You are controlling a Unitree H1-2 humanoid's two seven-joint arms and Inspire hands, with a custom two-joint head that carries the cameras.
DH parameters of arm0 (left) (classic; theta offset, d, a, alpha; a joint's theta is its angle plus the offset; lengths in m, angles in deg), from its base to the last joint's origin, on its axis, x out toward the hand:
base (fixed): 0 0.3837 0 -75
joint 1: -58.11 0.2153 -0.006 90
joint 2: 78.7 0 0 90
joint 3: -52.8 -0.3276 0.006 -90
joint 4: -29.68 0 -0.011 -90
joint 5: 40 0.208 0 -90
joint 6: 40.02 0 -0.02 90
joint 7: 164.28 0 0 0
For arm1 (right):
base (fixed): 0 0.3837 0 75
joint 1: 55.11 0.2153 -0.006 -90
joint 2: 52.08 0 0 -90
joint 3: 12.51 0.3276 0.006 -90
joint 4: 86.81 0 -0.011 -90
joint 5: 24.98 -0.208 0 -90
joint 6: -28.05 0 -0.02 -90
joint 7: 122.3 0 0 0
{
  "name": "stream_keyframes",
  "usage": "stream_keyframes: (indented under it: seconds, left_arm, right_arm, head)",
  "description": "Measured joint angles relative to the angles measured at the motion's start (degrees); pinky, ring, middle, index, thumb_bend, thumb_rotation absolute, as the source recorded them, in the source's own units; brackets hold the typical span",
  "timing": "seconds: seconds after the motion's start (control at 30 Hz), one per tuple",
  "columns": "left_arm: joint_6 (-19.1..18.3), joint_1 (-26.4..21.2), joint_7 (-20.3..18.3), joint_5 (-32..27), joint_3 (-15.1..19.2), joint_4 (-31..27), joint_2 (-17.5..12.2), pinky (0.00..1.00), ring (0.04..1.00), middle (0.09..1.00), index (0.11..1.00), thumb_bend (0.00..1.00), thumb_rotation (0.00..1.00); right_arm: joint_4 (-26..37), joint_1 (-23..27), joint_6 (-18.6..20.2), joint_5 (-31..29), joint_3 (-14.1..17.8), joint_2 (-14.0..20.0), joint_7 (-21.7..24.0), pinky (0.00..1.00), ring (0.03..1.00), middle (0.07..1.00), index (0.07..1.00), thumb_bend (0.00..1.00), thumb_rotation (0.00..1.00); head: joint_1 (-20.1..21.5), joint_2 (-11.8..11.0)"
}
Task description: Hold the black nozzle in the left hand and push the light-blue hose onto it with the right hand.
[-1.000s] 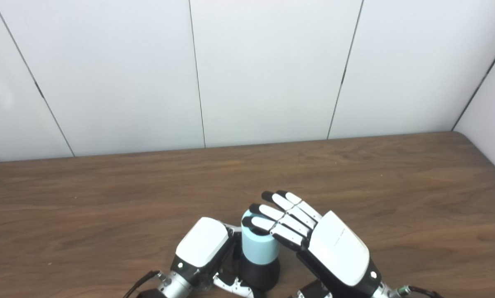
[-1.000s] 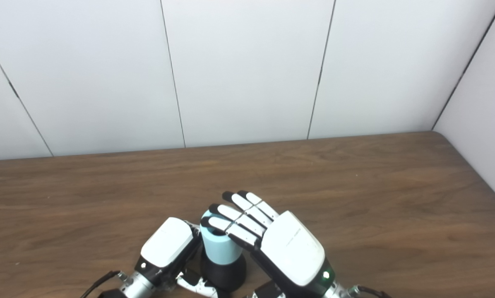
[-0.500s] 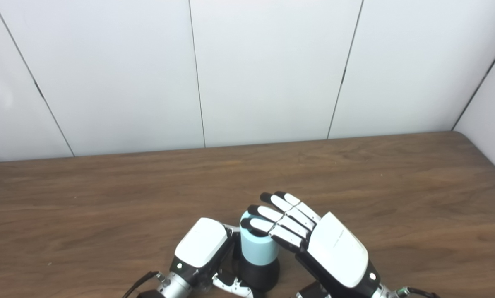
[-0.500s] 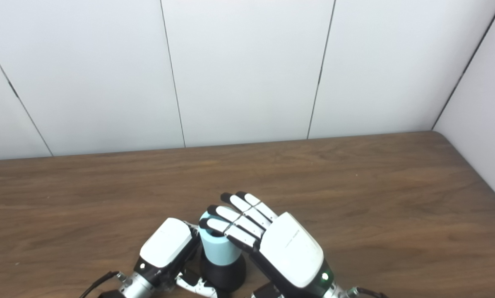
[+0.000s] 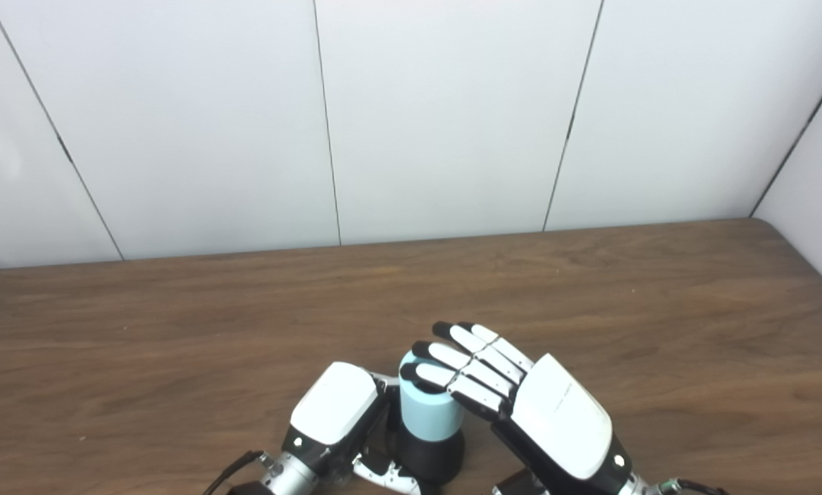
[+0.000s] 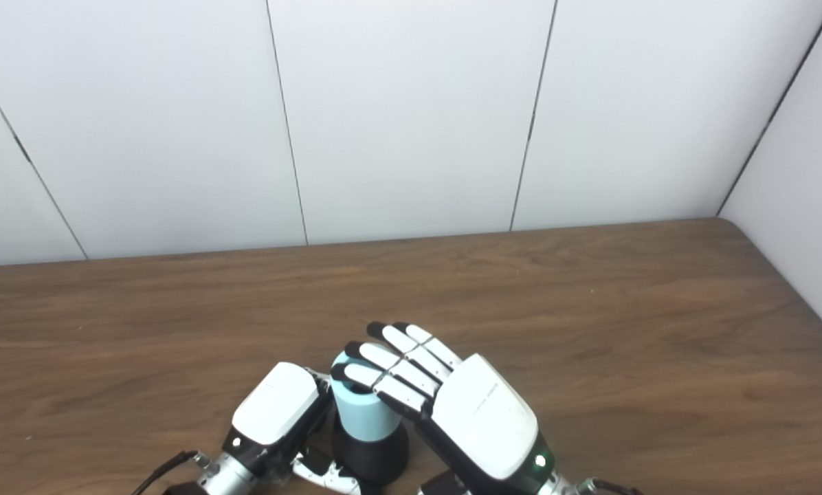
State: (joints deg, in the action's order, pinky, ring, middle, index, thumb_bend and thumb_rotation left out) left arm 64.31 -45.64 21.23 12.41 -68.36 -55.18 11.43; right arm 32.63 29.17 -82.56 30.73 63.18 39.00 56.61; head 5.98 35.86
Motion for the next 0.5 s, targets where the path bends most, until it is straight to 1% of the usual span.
stream_keyframes:
  seconds: [0.37, 0.5]
  left_arm:
    - [1.08, -0.03, 0.42, 0.06, -0.01, 0.21, 0.0, 0.1, 0.139, 0.471, 0.479, 0.52, 0.0]
    - [1.13, -0.02, 0.42, 0.06, 0.0, 0.21, 0.0, 0.1, 0.14, 0.471, 0.479, 0.52, 0.0]
  right_arm:
    - [-0.03, -0.15, 0.0, 0.0, -0.08, 0.0, -0.09, 0.91, 0.941, 0.862, 0.808, 0.78, 0.72]
    - [-0.04, -0.17, 0.0, 0.0, -0.23, 0.0, -0.07, 0.91, 0.933, 0.854, 0.795, 0.78, 0.71]
  head:
    - [0.0, -0.09]
    - [0.0, 0.0]
